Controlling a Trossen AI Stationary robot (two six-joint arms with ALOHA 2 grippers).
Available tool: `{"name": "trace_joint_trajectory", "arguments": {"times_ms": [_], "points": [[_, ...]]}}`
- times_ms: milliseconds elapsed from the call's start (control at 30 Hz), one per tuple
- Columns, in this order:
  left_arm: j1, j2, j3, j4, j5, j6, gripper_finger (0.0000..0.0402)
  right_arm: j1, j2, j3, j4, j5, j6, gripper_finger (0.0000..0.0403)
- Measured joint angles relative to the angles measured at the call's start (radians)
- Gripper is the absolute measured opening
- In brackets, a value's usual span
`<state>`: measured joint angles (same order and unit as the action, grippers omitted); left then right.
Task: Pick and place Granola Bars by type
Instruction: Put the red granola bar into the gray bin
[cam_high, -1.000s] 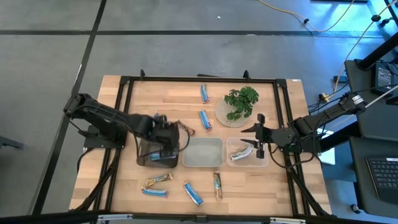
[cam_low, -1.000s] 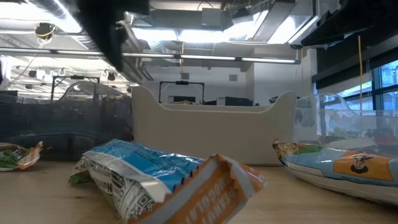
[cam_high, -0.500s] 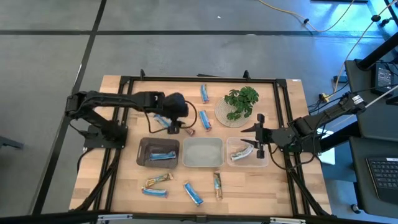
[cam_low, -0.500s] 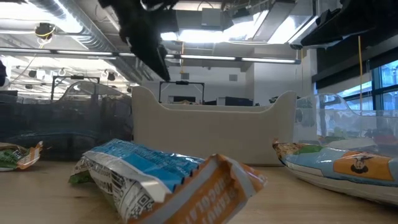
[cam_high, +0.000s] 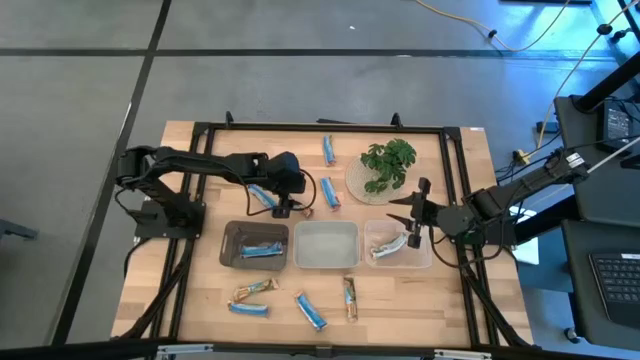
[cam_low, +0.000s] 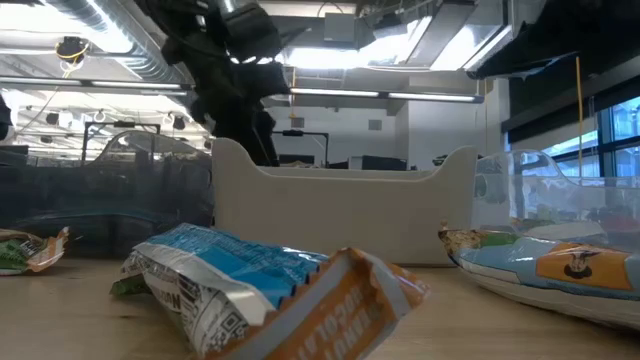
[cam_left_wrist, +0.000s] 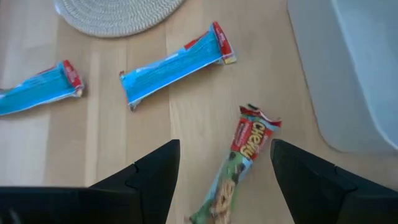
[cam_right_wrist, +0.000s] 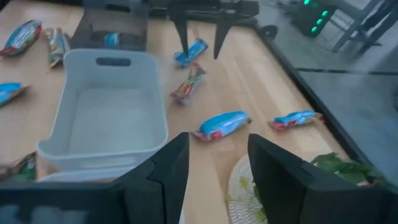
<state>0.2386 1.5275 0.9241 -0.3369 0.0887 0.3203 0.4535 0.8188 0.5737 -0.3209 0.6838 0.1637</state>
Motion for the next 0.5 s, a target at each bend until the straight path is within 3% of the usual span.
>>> {"name": "trace_joint_trajectory", "arguments": {"times_ms": [233,500], "points": [[0.012,0.106,-0.003,0.024,-0.048,0.017,0.0243,0.0,0.0,-0.044,0.012,-0.004,0.078,0.0168],[0.031,0.177,-0.002,0.003,-0.036,0.069,0.0246,0.0,0.0,-0.056,0.019,0.003,0.094,0.0168]]}}
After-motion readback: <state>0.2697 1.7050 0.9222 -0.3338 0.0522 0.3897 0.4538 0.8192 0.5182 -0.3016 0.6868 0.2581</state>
